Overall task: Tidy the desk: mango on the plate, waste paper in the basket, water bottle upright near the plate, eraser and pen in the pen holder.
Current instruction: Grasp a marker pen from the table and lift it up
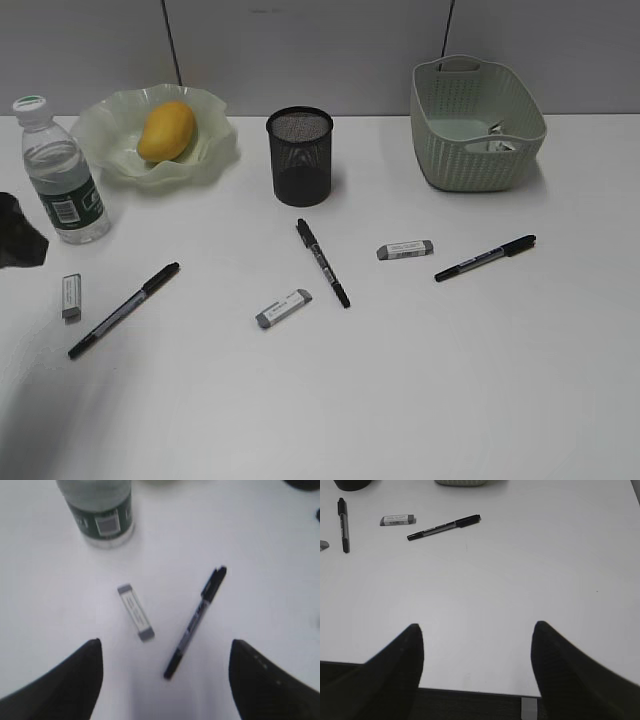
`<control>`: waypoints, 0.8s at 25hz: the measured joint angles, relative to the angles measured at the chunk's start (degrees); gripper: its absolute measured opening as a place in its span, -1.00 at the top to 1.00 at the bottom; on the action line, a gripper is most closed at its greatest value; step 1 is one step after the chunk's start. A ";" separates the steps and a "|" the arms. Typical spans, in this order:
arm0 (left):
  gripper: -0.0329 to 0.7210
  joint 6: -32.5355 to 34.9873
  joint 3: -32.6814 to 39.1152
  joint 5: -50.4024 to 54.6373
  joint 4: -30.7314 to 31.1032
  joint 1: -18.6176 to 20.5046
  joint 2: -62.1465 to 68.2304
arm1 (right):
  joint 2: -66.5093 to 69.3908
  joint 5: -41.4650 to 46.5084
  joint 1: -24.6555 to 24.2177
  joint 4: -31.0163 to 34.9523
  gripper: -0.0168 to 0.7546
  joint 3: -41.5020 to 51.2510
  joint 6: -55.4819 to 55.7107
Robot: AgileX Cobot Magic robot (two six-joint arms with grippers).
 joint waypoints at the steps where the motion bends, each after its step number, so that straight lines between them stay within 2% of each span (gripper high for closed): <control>1: -0.66 0.00 -1.52 6.24 0.00 0.00 -0.55 | 0.00 0.00 0.00 0.00 -0.42 0.00 0.00; 4: -0.65 0.00 -4.91 20.37 0.00 0.00 -1.64 | 0.00 0.00 0.00 0.00 -0.42 0.00 0.00; 8: -0.57 0.32 -5.33 31.62 0.06 0.00 -3.71 | 0.00 0.00 0.00 0.00 -0.42 0.00 0.00; 14: -0.48 2.87 -5.38 35.88 0.18 0.00 -11.94 | 0.00 -0.06 0.00 0.00 -0.42 0.00 0.00; 20: -0.48 3.16 -1.33 33.98 0.23 0.00 -29.36 | 0.00 -0.06 0.00 0.00 -0.42 0.00 0.00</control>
